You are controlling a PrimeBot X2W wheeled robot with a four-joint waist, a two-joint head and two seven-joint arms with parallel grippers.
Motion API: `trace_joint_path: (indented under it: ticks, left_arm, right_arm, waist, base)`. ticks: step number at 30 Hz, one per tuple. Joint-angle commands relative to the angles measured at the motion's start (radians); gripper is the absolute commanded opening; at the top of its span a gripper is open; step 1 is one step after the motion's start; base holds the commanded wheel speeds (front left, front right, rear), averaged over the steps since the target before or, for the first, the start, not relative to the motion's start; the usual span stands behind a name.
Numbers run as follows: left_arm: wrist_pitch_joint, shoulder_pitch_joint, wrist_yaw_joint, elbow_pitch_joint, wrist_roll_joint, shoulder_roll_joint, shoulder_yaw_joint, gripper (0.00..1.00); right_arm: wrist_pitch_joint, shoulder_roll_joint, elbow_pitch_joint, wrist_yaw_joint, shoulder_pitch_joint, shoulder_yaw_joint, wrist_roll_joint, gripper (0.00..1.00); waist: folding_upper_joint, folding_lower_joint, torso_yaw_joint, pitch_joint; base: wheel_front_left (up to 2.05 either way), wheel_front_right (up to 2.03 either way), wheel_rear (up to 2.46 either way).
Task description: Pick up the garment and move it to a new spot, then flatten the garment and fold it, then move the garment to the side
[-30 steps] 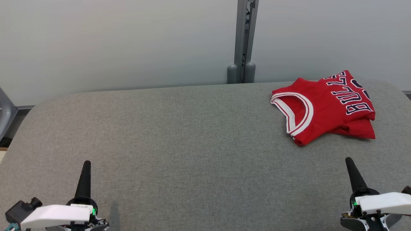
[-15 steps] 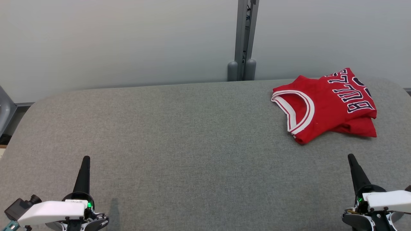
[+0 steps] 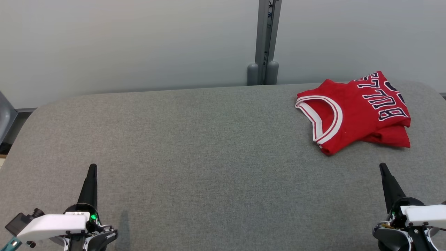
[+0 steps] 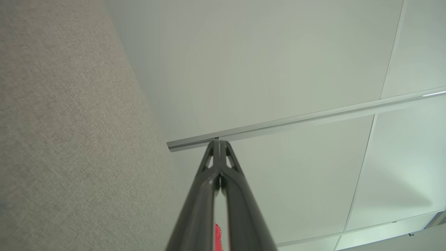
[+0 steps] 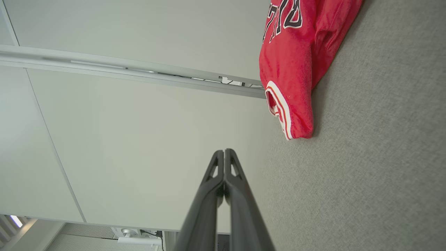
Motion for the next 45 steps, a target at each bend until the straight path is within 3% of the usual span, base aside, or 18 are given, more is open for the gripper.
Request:
trace_joint_path:
  ticks: [1, 19, 45]
  left_arm:
    - [0.006, -0.028, -0.002, -0.001, -0.019, 0.003, 0.006, 0.00]
    - [0.037, -0.046, -0.002, 0.003, -0.124, -0.002, 0.014, 0.00]
    - [0.037, -0.043, -0.002, 0.002, -0.121, -0.002, 0.014, 0.00]
  right_arm:
    - [0.009, -0.004, -0.011, 0.001, -0.015, -0.007, 0.020, 0.00]
    - [0.037, -0.003, -0.019, 0.001, -0.020, -0.021, 0.130, 0.00]
    - [0.037, -0.003, -0.019, 0.001, -0.020, -0.021, 0.126, 0.00]
  waist:
    - [0.0000, 0.0000, 0.000, 0.001]
    - [0.0000, 0.0000, 0.001, 0.016]
    - [0.0000, 0.0000, 0.001, 0.017]
  base:
    - [0.00, 0.00, 0.00]
    - [0.00, 0.00, 0.00]
    - [0.00, 0.00, 0.00]
